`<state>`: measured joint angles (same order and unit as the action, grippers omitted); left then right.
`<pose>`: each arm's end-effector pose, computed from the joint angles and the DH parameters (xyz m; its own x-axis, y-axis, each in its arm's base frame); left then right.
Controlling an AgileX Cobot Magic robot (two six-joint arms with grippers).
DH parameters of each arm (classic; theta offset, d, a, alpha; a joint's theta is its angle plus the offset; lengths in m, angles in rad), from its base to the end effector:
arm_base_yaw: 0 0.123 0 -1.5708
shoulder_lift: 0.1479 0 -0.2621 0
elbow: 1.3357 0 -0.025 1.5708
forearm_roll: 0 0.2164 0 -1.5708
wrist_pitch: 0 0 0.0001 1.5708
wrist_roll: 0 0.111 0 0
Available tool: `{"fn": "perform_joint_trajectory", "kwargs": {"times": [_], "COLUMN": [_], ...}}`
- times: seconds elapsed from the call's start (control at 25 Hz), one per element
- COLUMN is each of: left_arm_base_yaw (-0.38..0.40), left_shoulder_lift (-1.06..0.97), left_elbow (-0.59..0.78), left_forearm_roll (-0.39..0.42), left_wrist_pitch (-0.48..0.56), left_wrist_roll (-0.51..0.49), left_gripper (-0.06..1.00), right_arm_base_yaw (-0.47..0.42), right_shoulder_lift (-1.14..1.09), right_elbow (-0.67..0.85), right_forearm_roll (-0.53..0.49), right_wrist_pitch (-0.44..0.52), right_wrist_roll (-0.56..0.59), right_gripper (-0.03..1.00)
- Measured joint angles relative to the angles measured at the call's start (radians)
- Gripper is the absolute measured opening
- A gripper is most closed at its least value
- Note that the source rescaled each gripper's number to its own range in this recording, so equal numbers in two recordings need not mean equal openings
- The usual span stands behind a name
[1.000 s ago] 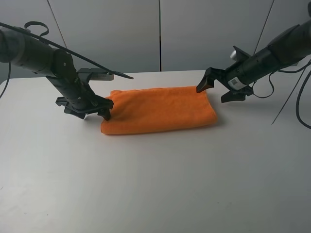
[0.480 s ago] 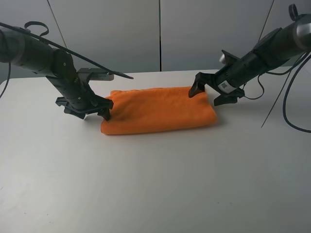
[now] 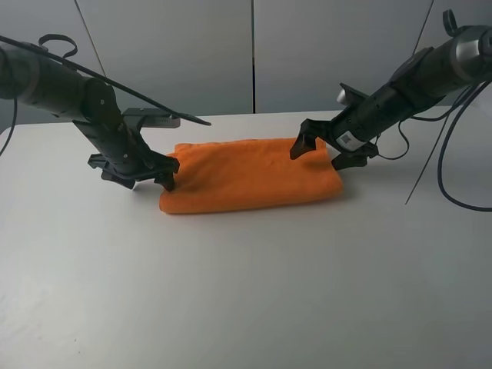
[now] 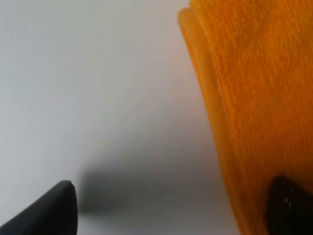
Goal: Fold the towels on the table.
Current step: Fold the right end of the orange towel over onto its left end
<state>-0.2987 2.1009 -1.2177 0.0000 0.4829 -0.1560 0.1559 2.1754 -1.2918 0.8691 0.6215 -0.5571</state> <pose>0.3493 -0.1076 0.0837 -0.9499 0.1299 -0.2843 0.1485 0.9879 -0.0447 0.3692 0.1081 0.0834 -0.9700 0.0356 -0.2406 -0.0869 0.8733 0.4793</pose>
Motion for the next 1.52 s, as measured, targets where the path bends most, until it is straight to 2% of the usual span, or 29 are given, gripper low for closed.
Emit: {"fn": "perform_joint_trajectory", "kwargs": {"times": [0.44,0.8,0.88,0.92,1.08,1.12,1.28,1.52], "left_arm_base_yaw": [0.000,0.000,0.000,0.000,0.000,0.000,0.000,0.000], "left_shoulder_lift": [0.000,0.000,0.000,0.000,0.000,0.000,0.000,0.000], "left_elbow": [0.000,0.000,0.000,0.000,-0.001,-0.001,-0.001,-0.002], "left_forearm_roll": [0.000,0.000,0.000,0.000,0.007,0.011,0.032,0.039], "left_wrist_pitch": [0.000,0.003,0.006,0.008,0.018,0.018,0.024,0.071], "left_wrist_roll": [0.000,0.000,0.000,0.000,0.000,0.000,0.000,0.016], "left_gripper": [1.00,1.00,1.00,1.00,1.00,1.00,1.00,1.00], "right_arm_base_yaw": [0.044,0.064,0.064,0.064,0.064,0.064,0.064,0.064], "right_shoulder_lift": [0.013,0.013,0.013,0.013,0.013,0.013,0.013,0.013], "right_elbow": [-0.006,-0.006,-0.006,-0.006,-0.006,-0.006,-0.008,-0.008], "right_forearm_roll": [0.108,0.138,0.131,0.117,0.081,0.081,0.081,0.097], "right_wrist_pitch": [0.043,0.049,0.049,0.049,0.060,0.065,0.085,0.191], "right_wrist_roll": [-0.058,-0.086,-0.086,-0.086,-0.086,-0.086,-0.082,-0.038], "right_gripper": [1.00,1.00,0.90,0.78,0.08,0.05,0.05,0.05]}}
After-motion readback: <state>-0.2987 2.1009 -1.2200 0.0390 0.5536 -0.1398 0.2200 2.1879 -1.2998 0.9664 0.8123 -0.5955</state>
